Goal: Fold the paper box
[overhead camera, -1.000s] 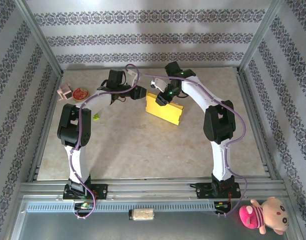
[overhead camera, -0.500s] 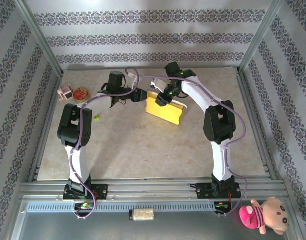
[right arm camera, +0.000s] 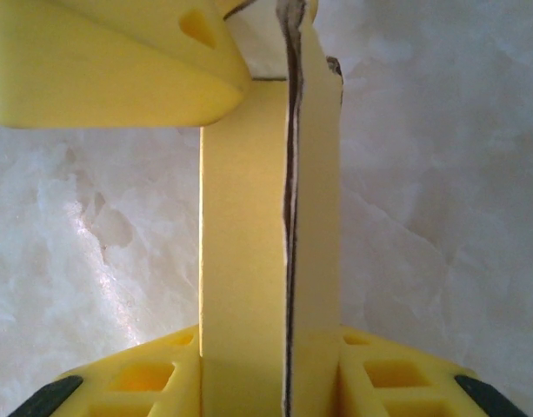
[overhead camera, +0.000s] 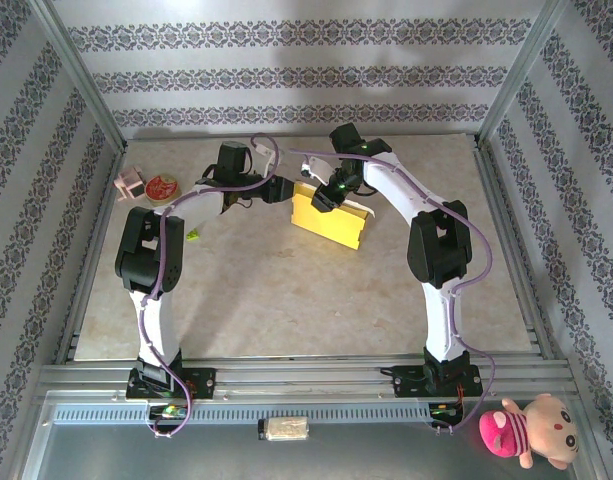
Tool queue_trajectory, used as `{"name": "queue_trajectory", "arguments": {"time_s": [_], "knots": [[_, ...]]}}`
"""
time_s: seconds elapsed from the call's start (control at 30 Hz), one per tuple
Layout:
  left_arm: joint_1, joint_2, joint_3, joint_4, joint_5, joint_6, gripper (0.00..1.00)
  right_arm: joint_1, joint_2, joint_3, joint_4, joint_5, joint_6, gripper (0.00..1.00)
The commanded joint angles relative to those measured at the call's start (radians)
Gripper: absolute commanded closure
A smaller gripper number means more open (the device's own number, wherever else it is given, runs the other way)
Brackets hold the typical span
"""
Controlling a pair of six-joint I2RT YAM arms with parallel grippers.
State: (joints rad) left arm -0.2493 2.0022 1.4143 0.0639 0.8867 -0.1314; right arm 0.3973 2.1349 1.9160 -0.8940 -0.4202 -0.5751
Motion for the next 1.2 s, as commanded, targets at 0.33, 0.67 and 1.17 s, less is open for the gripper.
{"name": "queue_trajectory", "arguments": {"time_s": [0.33,0.67,1.17], "knots": [[-0.012,0.018,0.049,0.032,0.026,-0.002,0.79,0.016,0.022,0.006,-0.026,-0.022,-0.012,0.66],[-0.025,0.033,0.025,-0.041,-0.012,0.046,0.88,0.017,0.024,0.013,-0.026,-0.023,-0.007,0.64],[-0.035,0.058,0.046,-0.108,-0.047,0.077,0.9,0.019,-0.015,0.084,-0.015,-0.036,0.062,0.43]]}}
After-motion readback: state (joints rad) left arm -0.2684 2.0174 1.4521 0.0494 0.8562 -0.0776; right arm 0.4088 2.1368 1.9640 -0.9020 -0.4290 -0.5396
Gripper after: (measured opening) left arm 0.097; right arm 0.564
